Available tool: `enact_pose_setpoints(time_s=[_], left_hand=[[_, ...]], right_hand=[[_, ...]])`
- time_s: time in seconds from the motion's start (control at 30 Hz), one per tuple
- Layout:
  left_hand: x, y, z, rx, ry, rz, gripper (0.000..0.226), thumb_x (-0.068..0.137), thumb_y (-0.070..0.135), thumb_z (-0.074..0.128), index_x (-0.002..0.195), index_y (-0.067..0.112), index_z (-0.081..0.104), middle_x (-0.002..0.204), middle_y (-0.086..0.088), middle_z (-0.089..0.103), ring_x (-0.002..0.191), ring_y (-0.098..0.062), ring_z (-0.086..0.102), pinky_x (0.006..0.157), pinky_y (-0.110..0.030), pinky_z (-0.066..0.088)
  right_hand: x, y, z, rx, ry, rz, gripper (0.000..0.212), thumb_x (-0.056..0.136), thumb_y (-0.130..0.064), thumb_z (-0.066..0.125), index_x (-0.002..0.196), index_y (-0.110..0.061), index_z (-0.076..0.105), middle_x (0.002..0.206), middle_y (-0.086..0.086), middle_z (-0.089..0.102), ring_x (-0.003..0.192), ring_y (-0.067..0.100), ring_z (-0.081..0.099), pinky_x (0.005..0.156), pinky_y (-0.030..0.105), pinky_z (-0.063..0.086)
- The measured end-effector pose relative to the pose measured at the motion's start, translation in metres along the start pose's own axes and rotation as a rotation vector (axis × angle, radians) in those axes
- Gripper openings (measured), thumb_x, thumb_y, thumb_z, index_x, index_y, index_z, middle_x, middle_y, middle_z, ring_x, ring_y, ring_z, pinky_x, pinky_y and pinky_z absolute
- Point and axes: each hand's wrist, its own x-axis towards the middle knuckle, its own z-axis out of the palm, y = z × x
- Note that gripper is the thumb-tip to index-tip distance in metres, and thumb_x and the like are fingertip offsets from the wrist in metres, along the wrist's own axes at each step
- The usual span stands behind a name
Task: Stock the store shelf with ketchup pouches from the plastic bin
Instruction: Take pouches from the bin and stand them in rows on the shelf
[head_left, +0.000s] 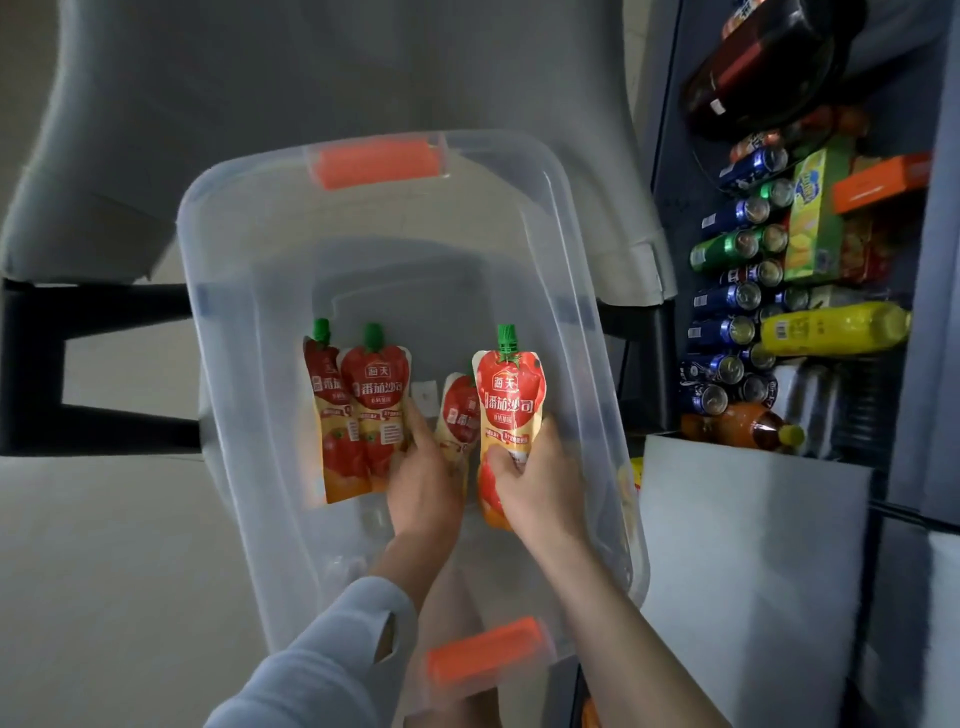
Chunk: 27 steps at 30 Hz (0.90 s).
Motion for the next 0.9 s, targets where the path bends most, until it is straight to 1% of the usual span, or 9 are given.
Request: enact_pose_setpoints(time_s=[0.07, 0.13, 0.27, 0.33, 0.47, 0.6, 0.73, 0.83, 0.9], left_hand=[[-0.001, 0.0, -0.01, -0.067, -0.026, 0.019, 0.065, 0.086, 0.029, 0.064, 0.14, 0.018, 0.032, 0.103, -0.007, 0.067, 0.092, -0.031, 0.066, 0.073, -0.037, 0.053], [-0.007, 0.001, -0.025, -0.107, -0.066, 0.035, 0.038, 0.087, 0.028, 0.062, 0.12, 0.016, 0.049, 0.104, -0.007, 0.069, 0.094, -0.031, 0.066, 0.074, -0.035, 0.052], [-0.024, -0.003, -0.057, -0.349, -0.181, -0.014, 0.036, 0.088, 0.037, 0.064, 0.116, 0.02, 0.049, 0.108, -0.001, 0.066, 0.099, -0.027, 0.064, 0.081, -0.034, 0.051], [-0.037, -0.004, -0.077, -0.498, -0.212, -0.007, 0.034, 0.088, 0.038, 0.064, 0.114, 0.022, 0.05, 0.107, 0.002, 0.065, 0.097, -0.022, 0.064, 0.084, -0.039, 0.054], [-0.08, 0.007, -0.126, -0.718, -0.233, 0.043, 0.023, 0.094, 0.031, 0.057, 0.115, 0.02, 0.054, 0.102, 0.004, 0.065, 0.092, -0.013, 0.063, 0.078, -0.028, 0.053], [-0.126, 0.017, -0.169, -0.765, -0.286, 0.136, 0.009, 0.094, 0.033, 0.057, 0.099, 0.026, 0.056, 0.103, -0.001, 0.066, 0.097, -0.02, 0.065, 0.086, -0.042, 0.054], [-0.181, 0.028, -0.203, -0.705, -0.316, 0.283, 0.019, 0.091, 0.032, 0.06, 0.1, 0.016, 0.056, 0.1, -0.003, 0.065, 0.092, -0.017, 0.064, 0.079, -0.036, 0.053], [-0.215, 0.036, -0.219, -0.649, -0.335, 0.398, 0.018, 0.091, 0.031, 0.062, 0.103, 0.018, 0.058, 0.099, 0.001, 0.065, 0.09, -0.01, 0.063, 0.074, -0.026, 0.05], [-0.241, 0.044, -0.226, -0.616, -0.359, 0.477, 0.02, 0.091, 0.029, 0.062, 0.107, 0.018, 0.059, 0.096, 0.005, 0.066, 0.086, -0.005, 0.063, 0.071, -0.021, 0.05]], right_hand=[[-0.002, 0.001, -0.002, 0.067, -0.021, -0.033, 0.036, 0.095, -0.03, 0.064, 0.127, -0.022, 0.049, 0.116, -0.001, 0.065, 0.104, 0.018, 0.064, 0.086, 0.03, 0.052], [-0.008, 0.001, -0.006, 0.138, -0.027, -0.06, 0.033, 0.094, -0.032, 0.065, 0.123, -0.025, 0.051, 0.112, -0.005, 0.065, 0.098, 0.013, 0.064, 0.085, 0.03, 0.055], [-0.031, -0.006, -0.031, 0.333, -0.035, -0.087, 0.023, 0.095, -0.041, 0.063, 0.112, -0.033, 0.05, 0.099, -0.018, 0.061, 0.087, 0.001, 0.063, 0.066, 0.009, 0.049], [-0.05, -0.01, -0.046, 0.438, -0.046, -0.079, 0.028, 0.094, -0.046, 0.062, 0.116, -0.033, 0.052, 0.101, -0.02, 0.061, 0.087, -0.001, 0.063, 0.064, 0.006, 0.048], [-0.098, -0.014, -0.071, 0.581, 0.004, -0.061, 0.038, 0.089, -0.052, 0.066, 0.12, -0.029, 0.061, 0.111, -0.009, 0.07, 0.1, 0.012, 0.069, 0.086, 0.031, 0.059], [-0.159, -0.012, -0.096, 0.699, 0.118, -0.067, 0.022, 0.089, -0.046, 0.069, 0.103, -0.031, 0.062, 0.103, -0.005, 0.071, 0.091, 0.01, 0.07, 0.078, 0.028, 0.059], [-0.225, 0.001, -0.111, 0.811, 0.25, -0.064, 0.032, 0.086, -0.052, 0.07, 0.108, -0.029, 0.064, 0.105, -0.006, 0.072, 0.094, 0.012, 0.071, 0.08, 0.032, 0.06], [-0.269, 0.012, -0.122, 0.883, 0.333, -0.081, 0.026, 0.089, -0.045, 0.07, 0.108, -0.029, 0.064, 0.103, -0.008, 0.071, 0.093, 0.009, 0.07, 0.074, 0.023, 0.056], [-0.298, 0.025, -0.13, 0.929, 0.408, -0.084, 0.019, 0.089, -0.043, 0.071, 0.103, -0.03, 0.066, 0.101, -0.009, 0.073, 0.094, 0.01, 0.071, 0.08, 0.029, 0.058]])
